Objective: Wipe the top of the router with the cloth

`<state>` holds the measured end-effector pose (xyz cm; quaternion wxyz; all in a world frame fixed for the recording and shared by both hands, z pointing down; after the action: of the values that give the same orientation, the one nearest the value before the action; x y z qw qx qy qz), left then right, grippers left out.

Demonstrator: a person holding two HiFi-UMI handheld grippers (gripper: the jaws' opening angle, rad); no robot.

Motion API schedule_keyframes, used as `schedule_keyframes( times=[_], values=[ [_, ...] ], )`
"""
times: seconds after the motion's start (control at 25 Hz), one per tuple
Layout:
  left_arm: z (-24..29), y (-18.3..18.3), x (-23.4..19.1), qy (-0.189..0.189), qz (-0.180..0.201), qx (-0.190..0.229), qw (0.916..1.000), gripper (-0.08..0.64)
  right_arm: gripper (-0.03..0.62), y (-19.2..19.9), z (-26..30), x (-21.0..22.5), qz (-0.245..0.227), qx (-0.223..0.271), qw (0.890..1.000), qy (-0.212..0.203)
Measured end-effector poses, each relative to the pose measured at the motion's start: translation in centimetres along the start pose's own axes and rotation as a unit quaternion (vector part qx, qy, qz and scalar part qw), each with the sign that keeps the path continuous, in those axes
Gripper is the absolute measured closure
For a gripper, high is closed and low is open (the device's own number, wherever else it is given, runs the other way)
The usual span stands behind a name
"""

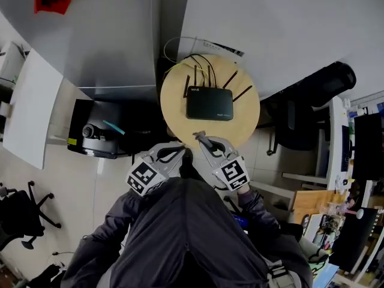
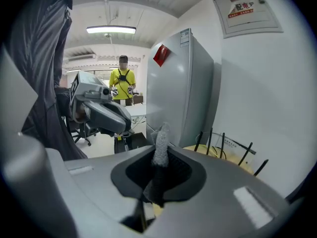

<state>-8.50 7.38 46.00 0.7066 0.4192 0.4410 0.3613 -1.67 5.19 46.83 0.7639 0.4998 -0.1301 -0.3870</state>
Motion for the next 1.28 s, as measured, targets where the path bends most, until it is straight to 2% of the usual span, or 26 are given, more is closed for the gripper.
schedule_keyframes(
  times=[0.2,0.4,0.64,0.96,1.12,1.28],
  values=[
    [4.2,-1.7,-3.0,-0.030,-0.019,-0.001,0.9994,0.569,0.560,3.8,3.2,6.4,-0.036,-0.041,0.998,-0.016],
    [8.2,-3.1,-5.3,-0.053,-0.031,-0.010,0.9981,0.569,0.558,8.0,8.2,12.7,-0.032,-0.078,0.996,-0.036],
    [11.1,-3.4,-8.3,-0.093,-0.044,-0.025,0.9944,0.569,0.560,12.1,17.6,16.3,-0.053,-0.124,0.986,-0.098],
    [11.0,-4.7,-9.3,-0.129,-0.045,-0.014,0.9904,0.569,0.560,16.9,26.3,17.2,-0.118,-0.213,0.957,-0.159],
    [10.2,-4.4,-9.9,-0.135,-0.054,-0.017,0.9892,0.569,0.560,17.2,26.0,15.4,-0.104,-0.225,0.951,-0.186],
    [9.9,-4.3,-10.3,-0.135,-0.051,-0.017,0.9894,0.569,0.560,17.7,23.4,12.1,-0.110,-0.224,0.943,-0.219]
  ],
)
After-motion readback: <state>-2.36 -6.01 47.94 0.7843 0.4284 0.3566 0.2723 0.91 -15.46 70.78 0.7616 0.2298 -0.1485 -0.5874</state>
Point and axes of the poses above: the fingertips, and each gripper's own axes: z forward along the fingers, x to its right, y out of its underside, the point moved 1 cm from there along -z, backward along the fingers, and after that the axes turned 6 degrees about -z, right-handed, at the moved point
